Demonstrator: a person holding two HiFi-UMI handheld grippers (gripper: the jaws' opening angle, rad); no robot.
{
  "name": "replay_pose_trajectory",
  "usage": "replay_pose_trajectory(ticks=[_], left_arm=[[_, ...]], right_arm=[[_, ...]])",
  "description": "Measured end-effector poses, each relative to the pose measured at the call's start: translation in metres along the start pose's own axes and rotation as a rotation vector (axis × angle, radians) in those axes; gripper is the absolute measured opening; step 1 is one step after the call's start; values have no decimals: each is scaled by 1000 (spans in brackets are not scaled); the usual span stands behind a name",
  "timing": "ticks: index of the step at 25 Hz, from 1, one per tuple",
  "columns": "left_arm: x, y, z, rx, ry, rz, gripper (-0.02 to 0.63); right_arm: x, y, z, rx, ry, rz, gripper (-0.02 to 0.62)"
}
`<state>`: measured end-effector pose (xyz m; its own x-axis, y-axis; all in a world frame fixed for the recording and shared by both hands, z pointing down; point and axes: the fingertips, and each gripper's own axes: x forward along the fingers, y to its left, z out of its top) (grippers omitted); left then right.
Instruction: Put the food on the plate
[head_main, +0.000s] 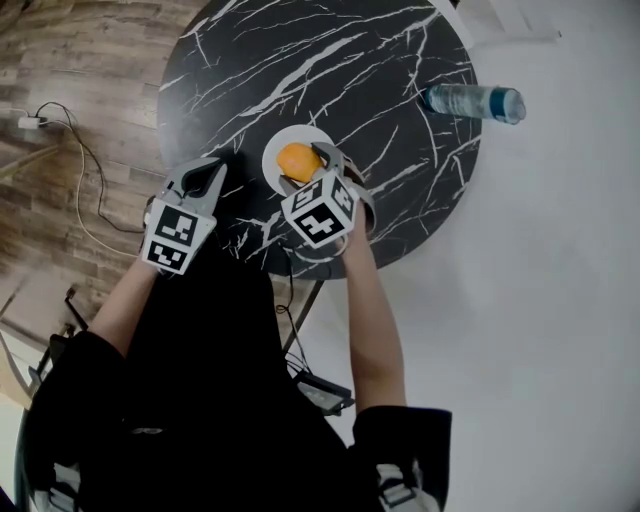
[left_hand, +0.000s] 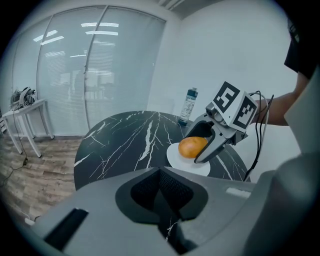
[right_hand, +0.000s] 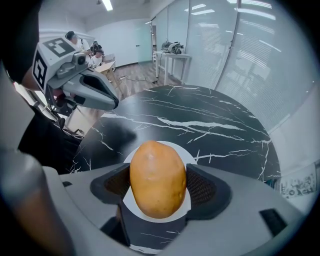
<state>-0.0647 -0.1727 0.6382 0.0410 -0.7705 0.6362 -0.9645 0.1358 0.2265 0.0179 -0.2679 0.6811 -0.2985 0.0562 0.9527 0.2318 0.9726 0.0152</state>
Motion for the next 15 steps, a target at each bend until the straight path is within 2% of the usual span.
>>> replay_pose_trajectory(ticks=[15], left_arm=[[-5,5,-5,12,27,-3,0]], right_arm=[[4,-2,2,44,-26,-40,331]])
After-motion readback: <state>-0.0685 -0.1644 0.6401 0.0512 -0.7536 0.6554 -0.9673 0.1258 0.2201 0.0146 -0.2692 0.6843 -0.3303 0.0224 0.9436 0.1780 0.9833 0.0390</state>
